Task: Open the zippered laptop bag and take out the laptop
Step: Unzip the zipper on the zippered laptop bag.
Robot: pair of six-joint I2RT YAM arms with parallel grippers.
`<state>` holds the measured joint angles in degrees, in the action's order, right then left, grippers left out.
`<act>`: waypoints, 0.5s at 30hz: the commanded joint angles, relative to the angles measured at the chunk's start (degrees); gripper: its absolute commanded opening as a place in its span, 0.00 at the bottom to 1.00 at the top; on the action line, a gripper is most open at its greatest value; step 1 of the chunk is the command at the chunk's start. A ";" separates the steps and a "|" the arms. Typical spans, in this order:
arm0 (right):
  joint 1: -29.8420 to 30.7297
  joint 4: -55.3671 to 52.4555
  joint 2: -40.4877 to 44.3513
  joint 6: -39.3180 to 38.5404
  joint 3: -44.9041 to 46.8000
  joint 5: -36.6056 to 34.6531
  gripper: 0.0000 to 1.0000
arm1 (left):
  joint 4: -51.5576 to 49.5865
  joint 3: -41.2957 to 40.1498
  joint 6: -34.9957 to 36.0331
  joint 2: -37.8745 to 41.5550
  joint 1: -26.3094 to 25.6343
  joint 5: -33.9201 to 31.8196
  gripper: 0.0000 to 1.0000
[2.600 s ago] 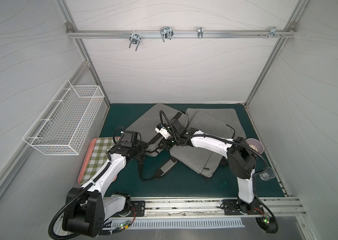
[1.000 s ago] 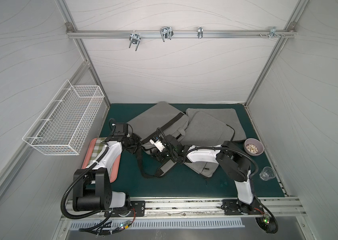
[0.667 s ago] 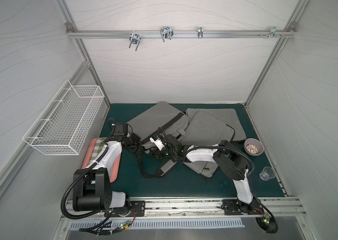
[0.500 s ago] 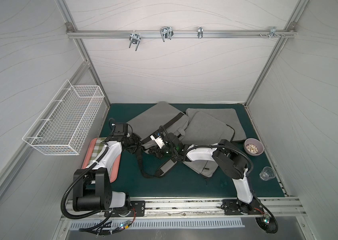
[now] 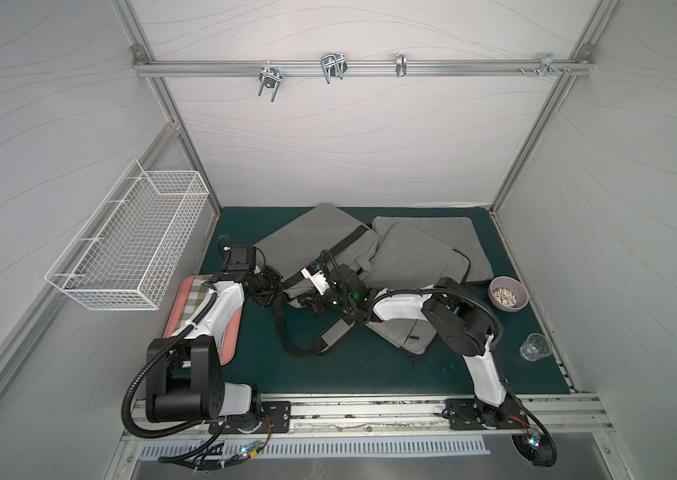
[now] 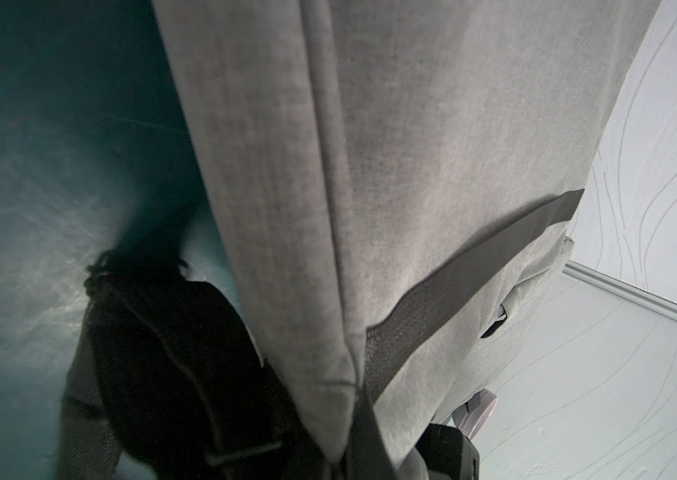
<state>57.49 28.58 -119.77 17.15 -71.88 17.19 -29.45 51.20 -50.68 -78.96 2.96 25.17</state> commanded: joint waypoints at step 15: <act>-3.51 -19.82 13.77 -17.67 3.50 -19.98 0.00 | -11.98 11.62 15.09 -1.20 3.63 -8.95 0.00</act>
<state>57.14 14.04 -107.92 2.35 -68.01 3.25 -38.79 59.20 -40.27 -80.34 4.47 20.67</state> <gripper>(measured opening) 0.047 0.060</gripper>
